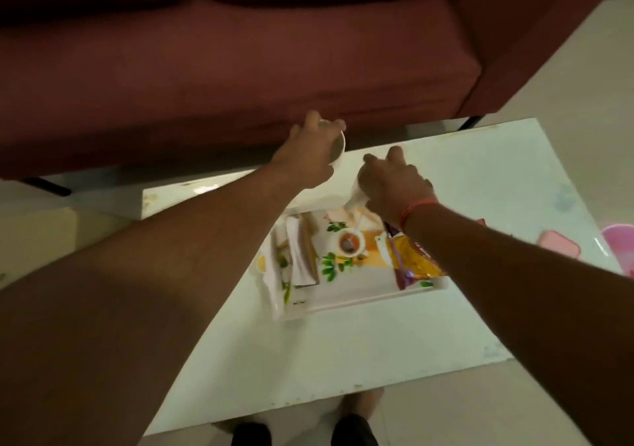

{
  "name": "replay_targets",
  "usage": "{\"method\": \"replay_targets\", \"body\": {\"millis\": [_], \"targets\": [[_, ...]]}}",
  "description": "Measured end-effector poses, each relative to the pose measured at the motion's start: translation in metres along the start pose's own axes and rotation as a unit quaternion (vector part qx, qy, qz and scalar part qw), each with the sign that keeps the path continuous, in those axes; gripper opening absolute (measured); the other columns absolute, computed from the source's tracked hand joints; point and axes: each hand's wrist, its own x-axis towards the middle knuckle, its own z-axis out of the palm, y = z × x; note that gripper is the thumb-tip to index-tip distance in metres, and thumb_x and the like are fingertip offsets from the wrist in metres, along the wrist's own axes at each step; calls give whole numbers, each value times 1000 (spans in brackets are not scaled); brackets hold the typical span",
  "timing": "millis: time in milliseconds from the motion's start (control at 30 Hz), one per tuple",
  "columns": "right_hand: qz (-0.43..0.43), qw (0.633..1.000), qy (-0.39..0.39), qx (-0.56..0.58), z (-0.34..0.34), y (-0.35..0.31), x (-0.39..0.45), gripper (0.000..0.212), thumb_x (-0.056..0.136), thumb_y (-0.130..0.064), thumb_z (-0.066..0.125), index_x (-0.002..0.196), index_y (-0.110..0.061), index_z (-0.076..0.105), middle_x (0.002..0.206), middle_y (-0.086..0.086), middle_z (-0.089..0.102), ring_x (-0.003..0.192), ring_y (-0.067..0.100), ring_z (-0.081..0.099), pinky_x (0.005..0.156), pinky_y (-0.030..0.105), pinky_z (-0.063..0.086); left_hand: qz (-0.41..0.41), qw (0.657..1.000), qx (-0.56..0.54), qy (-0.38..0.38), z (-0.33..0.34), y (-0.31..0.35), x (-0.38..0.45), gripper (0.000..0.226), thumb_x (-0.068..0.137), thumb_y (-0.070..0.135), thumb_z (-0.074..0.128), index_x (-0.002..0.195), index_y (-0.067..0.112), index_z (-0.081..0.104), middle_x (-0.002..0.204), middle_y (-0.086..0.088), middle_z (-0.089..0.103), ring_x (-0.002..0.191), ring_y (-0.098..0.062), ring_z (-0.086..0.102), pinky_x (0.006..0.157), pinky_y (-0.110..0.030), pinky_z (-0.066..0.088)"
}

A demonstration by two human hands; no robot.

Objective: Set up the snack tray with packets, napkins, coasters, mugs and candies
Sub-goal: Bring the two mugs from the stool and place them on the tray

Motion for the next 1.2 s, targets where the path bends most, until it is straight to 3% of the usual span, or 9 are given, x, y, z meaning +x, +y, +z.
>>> {"method": "replay_targets", "body": {"millis": [133,200,300,567,1200], "targets": [[-51,996,-42,-60,52,35,-17,49,67,-28,55,115,-23,47,109,7,45,90,36,56,57,38,43,47,994,74,-62,30,47,5,76,81,17,74,143,33,33,141,-9,31,120,-37,45,96,-49,50],[-54,996,-53,-54,70,39,-32,45,70,-30,51,115,-24,49,108,8,45,90,34,55,58,38,41,81,986,110,-96,44,57,3,79,80,11,73,144,34,33,142,-9,30,122,-35,44,89,-49,54],[-39,998,-44,-14,75,34,-58,54,71,-31,63,122,-22,49,121,16,42,94,38,56,69,41,53,113,972,152,-140,62,61,0,81,78,7,73,141,38,33,142,-8,29,121,-32,42,79,-47,56],[-34,997,-62,8,95,26,-73,78,73,-37,73,142,-21,38,129,13,40,97,41,58,70,43,58,99,969,135,-182,91,58,0,79,80,15,74,144,39,34,144,-6,31,124,-32,43,87,-47,54],[-53,997,-54,-12,108,24,-73,87,73,-50,76,143,-23,33,134,13,38,109,41,56,77,43,56,84,966,82,-229,115,46,6,88,77,7,75,145,41,31,150,-3,27,133,-31,35,93,-46,51]]}}
